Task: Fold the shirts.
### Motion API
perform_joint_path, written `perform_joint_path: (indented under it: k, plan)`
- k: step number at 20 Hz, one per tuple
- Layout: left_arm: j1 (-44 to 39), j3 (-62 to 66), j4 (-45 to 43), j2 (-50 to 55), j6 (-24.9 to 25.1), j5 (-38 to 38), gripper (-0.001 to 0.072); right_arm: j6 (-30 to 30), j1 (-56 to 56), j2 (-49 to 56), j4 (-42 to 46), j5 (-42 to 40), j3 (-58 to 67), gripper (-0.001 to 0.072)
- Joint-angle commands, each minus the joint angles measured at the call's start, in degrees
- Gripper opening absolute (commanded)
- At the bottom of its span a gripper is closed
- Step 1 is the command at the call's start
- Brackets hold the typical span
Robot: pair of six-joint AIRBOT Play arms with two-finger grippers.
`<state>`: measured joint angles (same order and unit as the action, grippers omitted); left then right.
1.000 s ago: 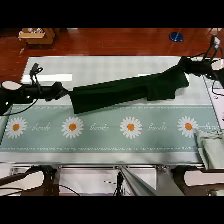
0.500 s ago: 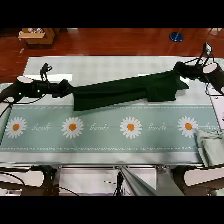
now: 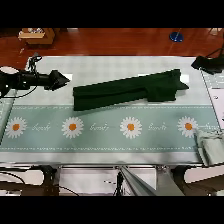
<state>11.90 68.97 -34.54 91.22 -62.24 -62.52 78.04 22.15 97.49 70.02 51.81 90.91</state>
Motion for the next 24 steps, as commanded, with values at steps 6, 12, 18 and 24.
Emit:
perform_joint_path:
  k: [6,12,18,24]
  plan:
    - [-0.2,0.9,0.0,-0.3,0.3,-4.2,0.0452,-2.2,6.8,10.5,-17.5,16.6,2.1,0.0609]
    - [-0.2,0.9,0.0,-0.3,0.3,-4.2,0.0452,0.2,5.0,13.5,-17.0,14.5,2.1,0.0607]
    - [-0.2,0.9,0.0,-0.3,0.3,-4.2,0.0452,-0.3,-1.8,16.4,-17.0,14.1,2.1,0.0535]
    - [-0.2,0.9,0.1,-0.3,0.3,-4.2,0.0440,-7.5,-4.1,12.6,-16.8,14.5,4.3,0.0024]
